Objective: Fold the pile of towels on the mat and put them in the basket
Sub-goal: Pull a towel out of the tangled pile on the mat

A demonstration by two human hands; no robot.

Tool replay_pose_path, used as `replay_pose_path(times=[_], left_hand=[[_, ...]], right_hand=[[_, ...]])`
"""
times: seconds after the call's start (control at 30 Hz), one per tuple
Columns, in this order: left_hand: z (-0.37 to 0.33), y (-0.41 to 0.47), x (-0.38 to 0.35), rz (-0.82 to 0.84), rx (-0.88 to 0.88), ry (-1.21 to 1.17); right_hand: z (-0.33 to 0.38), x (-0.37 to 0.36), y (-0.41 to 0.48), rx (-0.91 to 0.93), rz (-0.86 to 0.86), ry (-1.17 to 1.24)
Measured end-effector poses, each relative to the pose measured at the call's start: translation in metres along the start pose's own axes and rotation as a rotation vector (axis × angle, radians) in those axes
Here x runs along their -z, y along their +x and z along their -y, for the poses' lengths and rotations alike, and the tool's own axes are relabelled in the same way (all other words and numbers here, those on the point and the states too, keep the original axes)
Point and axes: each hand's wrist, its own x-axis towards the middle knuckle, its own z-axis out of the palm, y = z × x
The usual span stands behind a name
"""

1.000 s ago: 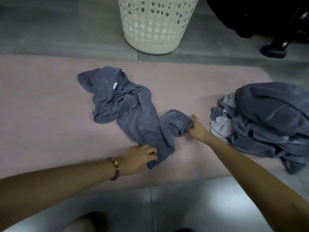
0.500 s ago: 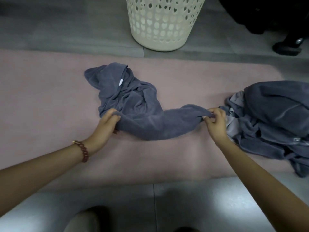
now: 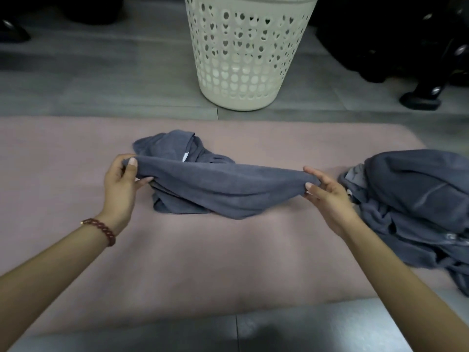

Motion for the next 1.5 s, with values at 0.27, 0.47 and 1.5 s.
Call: replay_pose_path(times=[0.27,0.47,1.5], left_hand=[[0.013,0.005,0.006,-0.001,-0.022,-0.006],[0.013,0.008,0.007,-0.057,-0.036,0.024],[-0.024,0.037,0.004,-0.087,-0.285,0.412]], right_hand=[[-0.002,0.006,0.0,0.022,-0.066,-0.281],[-0.001,-0.009,-0.004,0.167,-0.178,-0.233],[0.055,-0.04,0.035,0.143,-0.643,-0.081]])
